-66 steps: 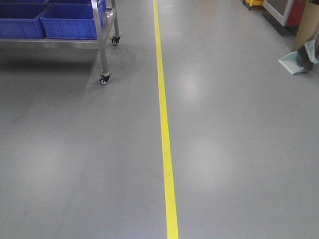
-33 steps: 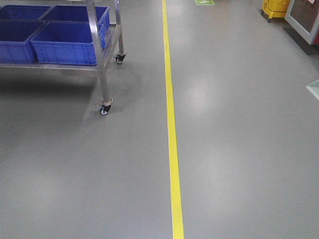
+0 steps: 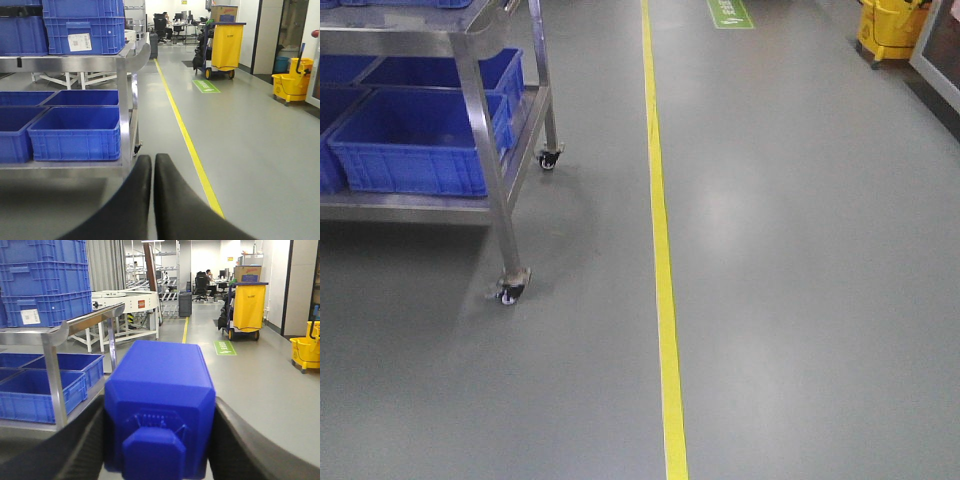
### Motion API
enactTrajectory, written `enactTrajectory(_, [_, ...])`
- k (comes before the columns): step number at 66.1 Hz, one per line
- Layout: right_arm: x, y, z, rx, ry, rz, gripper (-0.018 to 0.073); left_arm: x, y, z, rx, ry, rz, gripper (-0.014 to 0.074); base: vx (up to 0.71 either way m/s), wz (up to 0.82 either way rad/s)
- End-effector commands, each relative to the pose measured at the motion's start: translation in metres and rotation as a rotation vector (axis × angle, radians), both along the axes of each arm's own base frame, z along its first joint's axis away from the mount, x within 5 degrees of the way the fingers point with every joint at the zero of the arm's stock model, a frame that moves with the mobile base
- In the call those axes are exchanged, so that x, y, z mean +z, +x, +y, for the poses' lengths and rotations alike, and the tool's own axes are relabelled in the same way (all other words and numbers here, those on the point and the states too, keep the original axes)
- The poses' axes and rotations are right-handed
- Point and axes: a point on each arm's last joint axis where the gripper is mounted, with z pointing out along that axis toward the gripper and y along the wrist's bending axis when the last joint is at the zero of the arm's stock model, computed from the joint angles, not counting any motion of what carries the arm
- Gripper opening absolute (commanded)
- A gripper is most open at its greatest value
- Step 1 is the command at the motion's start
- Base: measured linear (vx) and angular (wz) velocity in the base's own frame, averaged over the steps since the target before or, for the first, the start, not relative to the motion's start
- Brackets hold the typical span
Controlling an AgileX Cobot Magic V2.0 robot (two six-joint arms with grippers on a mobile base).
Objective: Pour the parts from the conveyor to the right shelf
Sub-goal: 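Drive along the yellow floor line toward the bin shelves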
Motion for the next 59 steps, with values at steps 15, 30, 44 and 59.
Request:
enactTrajectory(15, [0.0156, -0.0016, -0.0007, -0.008, 0.005, -0.096, -0.0004, 0.0143, -0.0019, 0.0, -0.001, -0.017, -0.108, -0.0006, 0.68, 0.06])
enactTrajectory(30, [0.0156, -0.0016, -0.0007, -0.008, 0.005, -0.096, -0.0004, 0.0143, -0.0019, 0.0, -0.001, -0.017, -0.108, -0.0006, 0.61, 0.11])
enactTrajectory(44, [0.0156, -0.0016, -0.0007, -0.008, 0.005, -0.096, -0.0004, 0.0143, -0.0019, 0.0, -0.001, -0.017, -0.108, -0.0006, 0.53, 0.17])
enactTrajectory(59, [0.0156, -0.0016, -0.0007, -0.008, 0.005, -0.096, -0.0004, 0.0143, -0.0019, 0.0, -0.001, -0.017, -0.108, -0.0006, 0.42, 0.42])
